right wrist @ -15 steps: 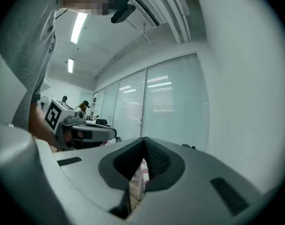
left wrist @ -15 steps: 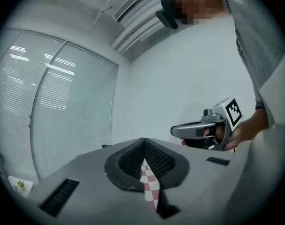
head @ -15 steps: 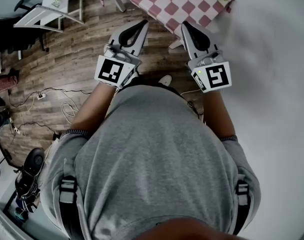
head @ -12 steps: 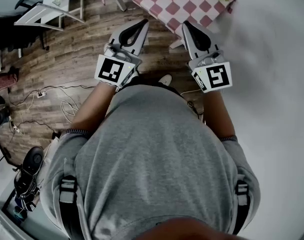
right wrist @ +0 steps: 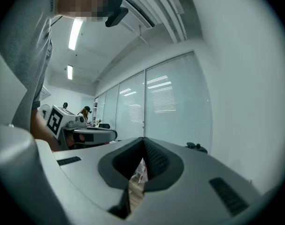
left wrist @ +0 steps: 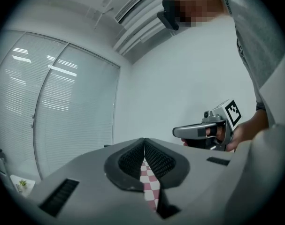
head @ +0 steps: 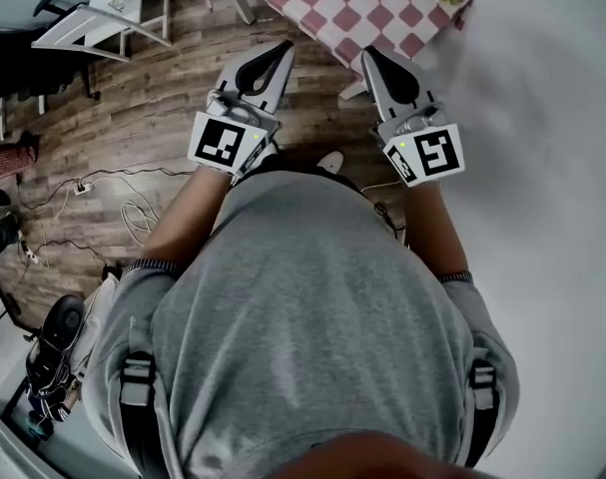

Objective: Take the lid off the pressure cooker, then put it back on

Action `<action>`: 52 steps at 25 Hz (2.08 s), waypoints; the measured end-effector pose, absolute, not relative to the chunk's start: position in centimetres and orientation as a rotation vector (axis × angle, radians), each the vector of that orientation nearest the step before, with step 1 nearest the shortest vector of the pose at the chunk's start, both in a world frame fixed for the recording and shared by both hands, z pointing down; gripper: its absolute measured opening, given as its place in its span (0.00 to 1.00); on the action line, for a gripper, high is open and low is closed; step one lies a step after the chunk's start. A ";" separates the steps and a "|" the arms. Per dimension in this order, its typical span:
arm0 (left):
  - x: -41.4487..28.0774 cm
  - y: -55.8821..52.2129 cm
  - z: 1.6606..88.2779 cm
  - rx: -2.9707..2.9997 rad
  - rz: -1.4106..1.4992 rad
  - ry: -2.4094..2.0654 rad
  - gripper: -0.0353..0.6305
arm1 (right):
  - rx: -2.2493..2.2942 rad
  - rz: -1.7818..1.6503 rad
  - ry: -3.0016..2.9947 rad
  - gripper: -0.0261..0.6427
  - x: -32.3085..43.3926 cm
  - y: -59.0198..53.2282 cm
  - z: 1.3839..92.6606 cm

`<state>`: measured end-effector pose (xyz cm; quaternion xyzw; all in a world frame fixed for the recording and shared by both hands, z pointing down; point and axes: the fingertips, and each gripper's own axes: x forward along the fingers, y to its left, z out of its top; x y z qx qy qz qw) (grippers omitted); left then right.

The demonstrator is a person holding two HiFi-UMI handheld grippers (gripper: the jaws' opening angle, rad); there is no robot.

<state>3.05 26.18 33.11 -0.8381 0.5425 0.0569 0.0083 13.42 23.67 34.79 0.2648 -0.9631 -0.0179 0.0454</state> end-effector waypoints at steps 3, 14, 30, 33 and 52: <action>3.1 26.3 33.1 -2.616 0.174 1.698 0.08 | 0.783 -0.045 -2.966 0.05 13.4 24.0 34.5; 2.6 26.0 33.8 -2.668 0.154 1.708 0.34 | 0.742 -0.044 -2.923 0.37 12.5 23.6 35.1; 4.4 25.8 33.4 -2.669 0.139 1.660 0.60 | 0.744 -0.058 -2.931 0.77 14.1 23.0 34.9; 5.1 25.8 33.2 -2.654 0.141 1.668 0.60 | 0.710 -0.072 -2.936 0.77 14.5 23.0 34.9; 1.1 25.1 33.4 -2.509 0.107 1.841 0.60 | 0.547 -0.081 -2.969 0.74 10.9 21.4 35.7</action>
